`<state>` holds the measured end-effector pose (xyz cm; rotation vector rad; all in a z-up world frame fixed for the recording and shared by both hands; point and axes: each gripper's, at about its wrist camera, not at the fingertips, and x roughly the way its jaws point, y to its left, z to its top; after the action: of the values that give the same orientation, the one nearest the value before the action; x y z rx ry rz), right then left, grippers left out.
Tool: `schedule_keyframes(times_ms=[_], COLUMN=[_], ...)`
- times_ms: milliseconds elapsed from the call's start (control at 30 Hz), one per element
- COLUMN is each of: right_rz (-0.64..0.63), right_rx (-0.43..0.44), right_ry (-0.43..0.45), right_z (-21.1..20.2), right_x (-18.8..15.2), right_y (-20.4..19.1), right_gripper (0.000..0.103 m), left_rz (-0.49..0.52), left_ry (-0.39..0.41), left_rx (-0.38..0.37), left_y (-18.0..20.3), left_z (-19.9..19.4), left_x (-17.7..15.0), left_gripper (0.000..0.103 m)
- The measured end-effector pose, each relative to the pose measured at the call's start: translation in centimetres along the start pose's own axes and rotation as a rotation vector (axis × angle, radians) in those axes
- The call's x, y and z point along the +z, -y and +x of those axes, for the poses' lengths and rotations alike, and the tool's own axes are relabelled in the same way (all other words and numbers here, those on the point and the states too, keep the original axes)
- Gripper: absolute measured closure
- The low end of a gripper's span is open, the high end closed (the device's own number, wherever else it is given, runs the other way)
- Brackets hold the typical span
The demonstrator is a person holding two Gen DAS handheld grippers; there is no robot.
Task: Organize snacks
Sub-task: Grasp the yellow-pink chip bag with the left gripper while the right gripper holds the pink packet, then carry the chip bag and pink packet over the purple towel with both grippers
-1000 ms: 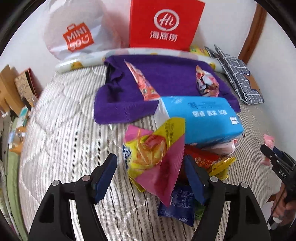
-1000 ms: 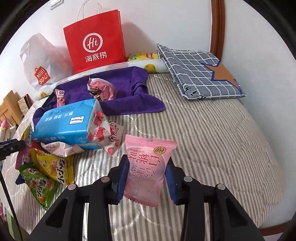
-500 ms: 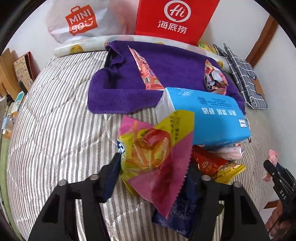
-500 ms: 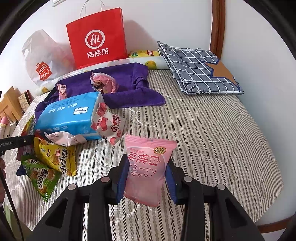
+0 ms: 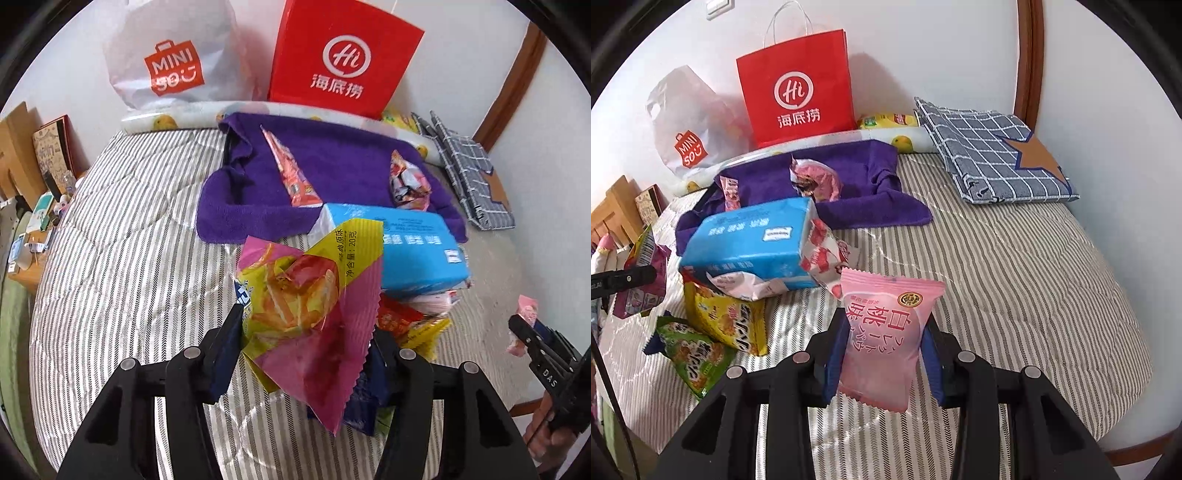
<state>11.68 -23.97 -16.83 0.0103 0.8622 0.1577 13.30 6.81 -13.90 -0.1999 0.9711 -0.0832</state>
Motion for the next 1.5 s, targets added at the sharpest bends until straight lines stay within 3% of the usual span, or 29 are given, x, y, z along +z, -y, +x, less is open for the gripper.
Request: schedule_keyframes(times_ms=[733,1500], right_rz=[-0.032,-0.041], right_rx=[0.045,0.072], right_ry=[0.103,0.132], right_z=[-4.0,-2.3], right_x=[4.3,8.9], right_y=[-2.9,-4.2], right_gripper=[0.067,0.067], left_rz=[0.033,0.062], left_ry=[0.055,0.082], left_rx=[-0.090,-0.110], left_y=[3.1,4.0], left_z=[-3.6,-3.2], left_x=[2.2,6.5], left_gripper=[0.045,0.045])
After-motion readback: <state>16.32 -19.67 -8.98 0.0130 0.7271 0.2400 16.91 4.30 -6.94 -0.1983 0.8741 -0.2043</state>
